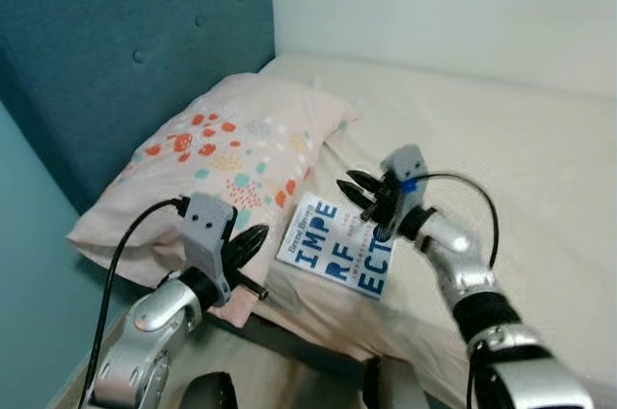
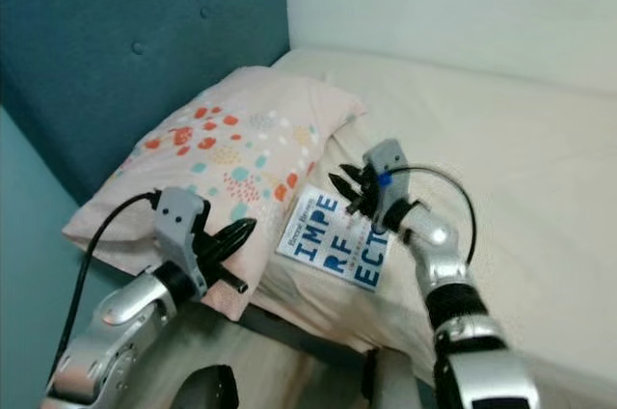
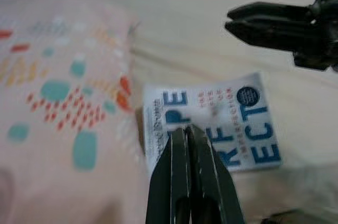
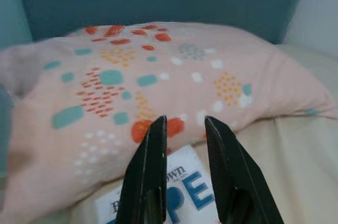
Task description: Clean up the room
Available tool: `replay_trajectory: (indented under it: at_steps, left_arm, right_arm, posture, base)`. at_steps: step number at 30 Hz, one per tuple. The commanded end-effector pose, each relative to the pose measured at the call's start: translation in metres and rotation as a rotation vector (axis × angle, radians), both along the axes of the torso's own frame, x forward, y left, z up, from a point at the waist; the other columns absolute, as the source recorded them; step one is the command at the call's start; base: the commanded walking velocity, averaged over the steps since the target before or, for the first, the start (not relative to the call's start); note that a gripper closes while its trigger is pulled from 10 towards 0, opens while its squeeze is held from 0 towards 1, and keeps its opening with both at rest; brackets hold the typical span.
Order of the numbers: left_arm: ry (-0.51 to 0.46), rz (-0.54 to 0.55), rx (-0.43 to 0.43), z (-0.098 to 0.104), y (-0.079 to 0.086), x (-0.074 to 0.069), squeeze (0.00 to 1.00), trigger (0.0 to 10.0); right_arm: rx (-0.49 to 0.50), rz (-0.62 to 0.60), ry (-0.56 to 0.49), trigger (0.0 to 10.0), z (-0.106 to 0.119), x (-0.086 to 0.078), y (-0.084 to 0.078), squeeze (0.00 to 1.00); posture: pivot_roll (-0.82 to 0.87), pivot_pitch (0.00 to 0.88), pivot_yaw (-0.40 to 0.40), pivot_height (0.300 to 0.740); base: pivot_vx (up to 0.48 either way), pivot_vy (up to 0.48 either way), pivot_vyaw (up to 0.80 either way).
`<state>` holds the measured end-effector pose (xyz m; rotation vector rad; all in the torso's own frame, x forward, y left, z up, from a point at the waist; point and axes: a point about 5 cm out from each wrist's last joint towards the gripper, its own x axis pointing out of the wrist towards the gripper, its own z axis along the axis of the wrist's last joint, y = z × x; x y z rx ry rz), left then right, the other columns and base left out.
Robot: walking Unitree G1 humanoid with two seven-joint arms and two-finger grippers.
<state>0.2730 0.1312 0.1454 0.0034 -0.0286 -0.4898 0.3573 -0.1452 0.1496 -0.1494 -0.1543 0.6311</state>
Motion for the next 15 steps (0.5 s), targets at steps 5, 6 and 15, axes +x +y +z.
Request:
replay_trajectory:
  at_steps: [5,6,15]
  left_arm:
    - [-0.031,0.242,0.052,-0.004,0.017,0.018,0.0,10.0]
    - [-0.031,0.242,0.052,-0.004,0.017,0.018,0.0,10.0]
    - [-0.027,0.292,0.093,-0.006,0.017,0.024,0.0,10.0]
  right_arm:
    - [0.234,-0.221,0.076,10.0,-0.042,-0.044,0.026,0.0]
    - [0.234,-0.221,0.076,10.0,-0.042,-0.044,0.026,0.0]
    - [0.237,-0.316,0.106,10.0,-0.061,-0.071,0.022,0.0]
  posture:
    - [-0.01,0.032,-0.002,0.577]
    - [-0.01,0.032,-0.002,0.577]
    - [-0.02,0.023,0.009,0.607]
  base:
    - [0.0,0.0,0.0]
    - [0.0,0.0,0.0]
    - [0.0,0.0,0.0]
